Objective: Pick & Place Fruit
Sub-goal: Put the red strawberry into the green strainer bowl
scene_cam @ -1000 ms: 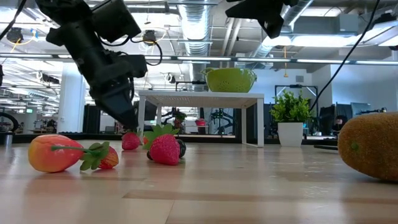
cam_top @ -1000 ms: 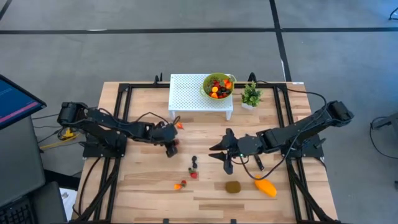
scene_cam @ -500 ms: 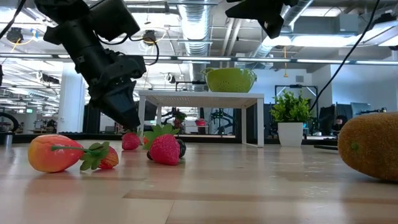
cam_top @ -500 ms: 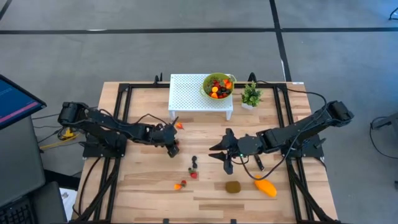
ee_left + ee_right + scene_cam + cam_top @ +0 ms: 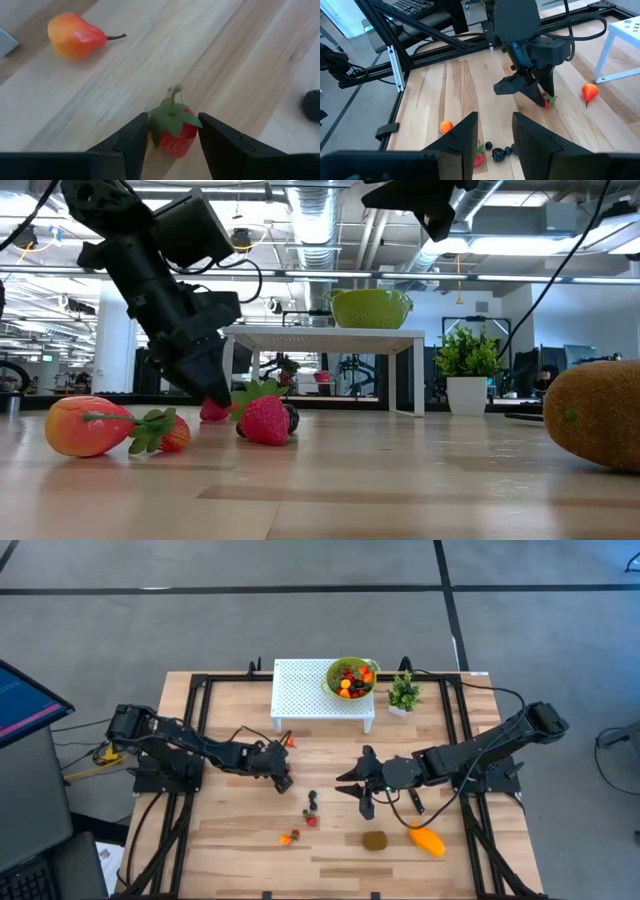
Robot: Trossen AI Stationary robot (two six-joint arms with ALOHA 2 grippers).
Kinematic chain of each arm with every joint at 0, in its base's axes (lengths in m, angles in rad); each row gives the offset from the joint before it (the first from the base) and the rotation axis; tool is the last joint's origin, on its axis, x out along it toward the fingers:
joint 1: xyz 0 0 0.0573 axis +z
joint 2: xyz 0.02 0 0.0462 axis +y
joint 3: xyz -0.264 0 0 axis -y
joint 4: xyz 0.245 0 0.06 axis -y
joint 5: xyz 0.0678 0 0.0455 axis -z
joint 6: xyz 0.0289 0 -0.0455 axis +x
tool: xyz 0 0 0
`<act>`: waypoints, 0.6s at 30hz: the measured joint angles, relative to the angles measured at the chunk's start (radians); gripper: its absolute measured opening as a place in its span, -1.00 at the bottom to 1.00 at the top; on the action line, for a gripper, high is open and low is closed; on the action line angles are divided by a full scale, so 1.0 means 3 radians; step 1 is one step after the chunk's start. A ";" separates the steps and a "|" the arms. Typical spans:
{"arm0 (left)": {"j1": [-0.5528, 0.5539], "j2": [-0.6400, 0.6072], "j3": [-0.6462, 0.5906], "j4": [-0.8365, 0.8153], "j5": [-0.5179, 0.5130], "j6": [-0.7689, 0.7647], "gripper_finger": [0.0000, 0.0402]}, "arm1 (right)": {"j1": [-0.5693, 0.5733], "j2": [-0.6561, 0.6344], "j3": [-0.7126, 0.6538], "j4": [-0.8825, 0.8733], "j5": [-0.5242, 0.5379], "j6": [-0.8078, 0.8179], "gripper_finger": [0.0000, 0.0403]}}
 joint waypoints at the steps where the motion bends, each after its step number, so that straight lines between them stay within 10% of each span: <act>1: 0.0000 0.0000 0.0000 -0.0005 0.0000 0.0003 -0.17 | 0.0000 0.0000 0.0000 0.0000 0.0000 0.0000 -0.43; 18: 0.0001 0.0019 -0.0006 0.0012 0.0003 0.0011 -0.29 | 0.0000 0.0000 0.0000 -0.0046 0.0002 0.0003 -0.43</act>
